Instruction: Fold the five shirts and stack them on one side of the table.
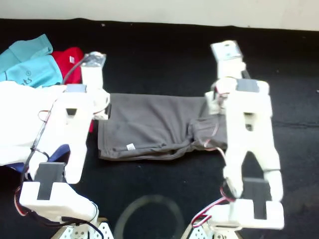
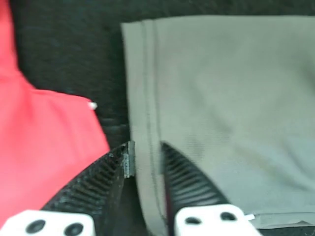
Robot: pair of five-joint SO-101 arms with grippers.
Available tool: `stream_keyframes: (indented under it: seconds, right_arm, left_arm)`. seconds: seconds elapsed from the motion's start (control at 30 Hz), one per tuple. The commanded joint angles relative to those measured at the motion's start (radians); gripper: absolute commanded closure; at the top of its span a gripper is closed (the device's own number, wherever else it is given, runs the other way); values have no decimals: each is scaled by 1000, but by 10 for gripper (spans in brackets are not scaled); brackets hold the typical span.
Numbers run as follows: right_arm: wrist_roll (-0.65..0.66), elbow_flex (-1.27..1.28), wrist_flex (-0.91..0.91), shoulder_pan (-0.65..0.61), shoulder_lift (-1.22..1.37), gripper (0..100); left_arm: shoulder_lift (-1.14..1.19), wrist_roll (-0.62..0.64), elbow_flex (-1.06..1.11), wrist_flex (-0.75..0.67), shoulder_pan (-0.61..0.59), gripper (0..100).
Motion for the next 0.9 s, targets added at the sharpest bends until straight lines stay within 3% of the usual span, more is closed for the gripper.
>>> stream_keyframes:
  seconds: [0.0,0.17,0.3,0.47,0.73,0.8,0.87]
  right_arm:
    - [-2,-41,91,85,-137,972]
    - [0,-35,217,134,-214,844]
    - [0,-35,274,134,-277,845]
    - [2,-21,285,134,-357,847]
    - [54,70,277,134,-430,847]
    - [54,84,282,142,-441,847]
    - [54,96,280,174,-460,847]
  left_arm:
    - [-5,-3,-50,26,-28,829]
    - [27,11,-50,31,-24,826]
    - [150,84,-105,32,-28,825]
    - [312,89,-232,58,-25,829]
    - [472,89,-421,201,-22,830]
    - [495,87,-463,244,-5,870]
    - [506,87,-495,275,16,989]
